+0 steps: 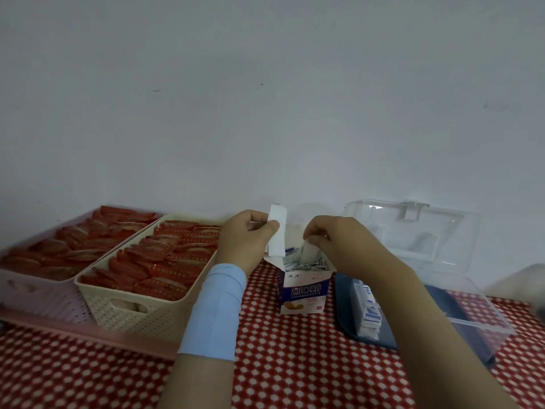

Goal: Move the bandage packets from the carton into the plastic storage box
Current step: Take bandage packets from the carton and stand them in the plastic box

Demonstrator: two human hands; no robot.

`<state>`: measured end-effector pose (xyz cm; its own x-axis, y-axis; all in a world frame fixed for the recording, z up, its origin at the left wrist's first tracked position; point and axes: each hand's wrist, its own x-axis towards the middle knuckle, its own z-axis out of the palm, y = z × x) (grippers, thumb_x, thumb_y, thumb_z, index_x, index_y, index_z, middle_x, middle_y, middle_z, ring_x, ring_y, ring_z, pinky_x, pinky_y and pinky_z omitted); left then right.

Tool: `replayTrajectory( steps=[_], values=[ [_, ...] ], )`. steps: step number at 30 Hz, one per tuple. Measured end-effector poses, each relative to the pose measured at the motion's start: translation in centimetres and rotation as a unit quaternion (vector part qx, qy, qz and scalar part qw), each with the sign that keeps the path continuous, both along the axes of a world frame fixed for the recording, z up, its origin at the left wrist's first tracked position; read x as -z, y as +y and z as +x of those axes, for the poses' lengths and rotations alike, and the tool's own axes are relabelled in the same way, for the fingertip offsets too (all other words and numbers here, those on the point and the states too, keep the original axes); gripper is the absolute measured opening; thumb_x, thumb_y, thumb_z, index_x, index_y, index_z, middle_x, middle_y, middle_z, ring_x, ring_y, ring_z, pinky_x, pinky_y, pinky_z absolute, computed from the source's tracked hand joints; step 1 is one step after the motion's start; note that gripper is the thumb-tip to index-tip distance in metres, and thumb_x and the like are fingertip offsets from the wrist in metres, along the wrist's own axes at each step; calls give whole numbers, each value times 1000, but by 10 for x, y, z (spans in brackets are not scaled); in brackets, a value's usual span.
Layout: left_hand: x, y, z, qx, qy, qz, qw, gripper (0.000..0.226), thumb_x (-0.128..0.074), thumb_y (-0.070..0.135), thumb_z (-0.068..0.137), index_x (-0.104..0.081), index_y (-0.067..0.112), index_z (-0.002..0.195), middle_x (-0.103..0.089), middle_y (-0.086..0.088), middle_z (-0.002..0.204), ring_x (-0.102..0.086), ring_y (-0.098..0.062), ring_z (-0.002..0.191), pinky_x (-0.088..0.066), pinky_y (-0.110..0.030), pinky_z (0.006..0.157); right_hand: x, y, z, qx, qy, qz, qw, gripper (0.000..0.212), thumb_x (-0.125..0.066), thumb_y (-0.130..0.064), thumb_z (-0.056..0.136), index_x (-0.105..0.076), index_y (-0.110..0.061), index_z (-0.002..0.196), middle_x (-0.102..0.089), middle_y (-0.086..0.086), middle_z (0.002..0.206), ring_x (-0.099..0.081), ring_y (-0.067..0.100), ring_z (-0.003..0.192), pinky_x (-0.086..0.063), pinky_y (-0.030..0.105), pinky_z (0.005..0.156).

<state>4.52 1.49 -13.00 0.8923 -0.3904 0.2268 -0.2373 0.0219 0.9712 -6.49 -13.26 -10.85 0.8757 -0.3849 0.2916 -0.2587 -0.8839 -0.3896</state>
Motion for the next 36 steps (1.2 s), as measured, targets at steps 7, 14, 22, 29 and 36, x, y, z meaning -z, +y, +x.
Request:
replayTrajectory(
  steps=[7,14,22,29,36],
  values=[
    [-2,-4,-5,-19,-72,12,997,2,-71,16,86,-69,17,86,-74,6,87,-69,-9,83,-55,-27,66,7,-4,-12,7,-51,88,995,21,-57,-17,97,-73,-30,93,-70,-9,94,-62,6,85,-47,16,66],
    [-10,-9,-18,15,-70,-8,997,3,-74,18,84,-71,19,85,-76,6,82,-71,-10,79,-56,-28,72,-24,-5,-50,-73,-180,212,958,27,-63,-4,93,-76,-27,98,-73,-13,85,-58,-4,64,-48,13,64],
    [-15,-8,-34,276,155,-67,946,19,-69,18,81,-69,8,97,-72,-8,86,-66,-17,73,-57,-29,64,-22,-4,-47,-87,-183,243,949,26,-69,2,87,-77,-20,98,-77,-10,93,-70,0,86,-55,14,74],
    [-12,-8,-35,293,179,-64,937,45,-67,22,77,-65,-3,114,-72,-18,99,-69,-24,83,-60,-35,72,-16,-1,-42,-76,-223,334,913,30,-70,6,85,-75,-13,108,-77,1,96,-73,11,83,-59,22,68],
    [-11,-4,-29,223,81,21,971,16,-69,10,89,-70,1,102,-77,-13,94,-74,-26,85,-61,-35,74,-9,1,-33,-40,-238,371,897,37,-78,0,80,-74,-17,113,-75,8,92,-73,19,81,-60,24,68]
  ],
)
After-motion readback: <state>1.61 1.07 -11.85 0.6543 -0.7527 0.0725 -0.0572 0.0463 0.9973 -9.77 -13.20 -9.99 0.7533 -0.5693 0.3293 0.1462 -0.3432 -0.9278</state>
